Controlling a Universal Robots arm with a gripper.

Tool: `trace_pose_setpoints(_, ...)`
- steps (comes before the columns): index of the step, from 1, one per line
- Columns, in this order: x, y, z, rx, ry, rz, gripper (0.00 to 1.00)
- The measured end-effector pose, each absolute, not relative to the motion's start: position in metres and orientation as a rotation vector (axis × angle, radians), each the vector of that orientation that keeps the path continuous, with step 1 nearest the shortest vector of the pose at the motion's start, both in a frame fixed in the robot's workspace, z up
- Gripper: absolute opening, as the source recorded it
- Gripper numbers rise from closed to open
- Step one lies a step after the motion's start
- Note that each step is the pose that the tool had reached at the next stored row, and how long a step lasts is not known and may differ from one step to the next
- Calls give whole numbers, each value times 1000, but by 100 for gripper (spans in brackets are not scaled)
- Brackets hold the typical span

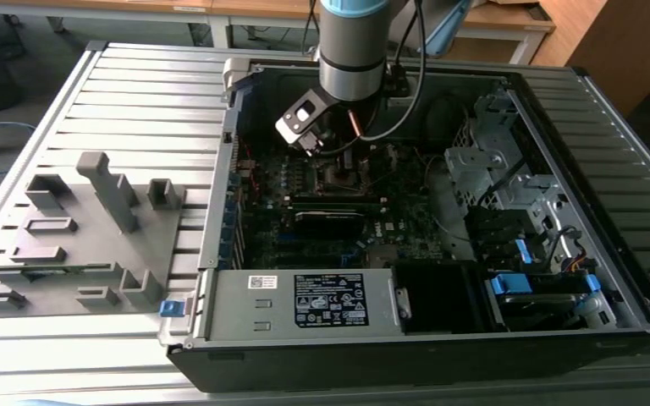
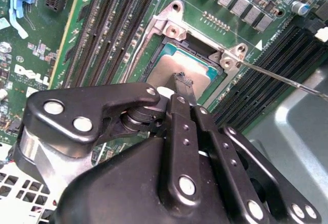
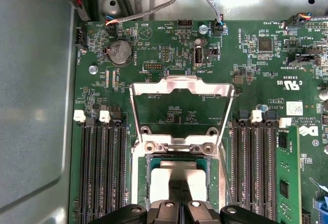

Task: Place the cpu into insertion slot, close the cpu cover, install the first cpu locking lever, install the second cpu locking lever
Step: 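Place the cpu into insertion slot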

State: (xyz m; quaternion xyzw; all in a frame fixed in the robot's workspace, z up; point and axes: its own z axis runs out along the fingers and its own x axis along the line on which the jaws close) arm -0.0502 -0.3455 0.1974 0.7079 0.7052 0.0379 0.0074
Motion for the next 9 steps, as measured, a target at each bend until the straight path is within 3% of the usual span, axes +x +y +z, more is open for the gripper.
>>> trace_pose_setpoints(9, -50, -345, 204, 2214, 2205, 120, 11)
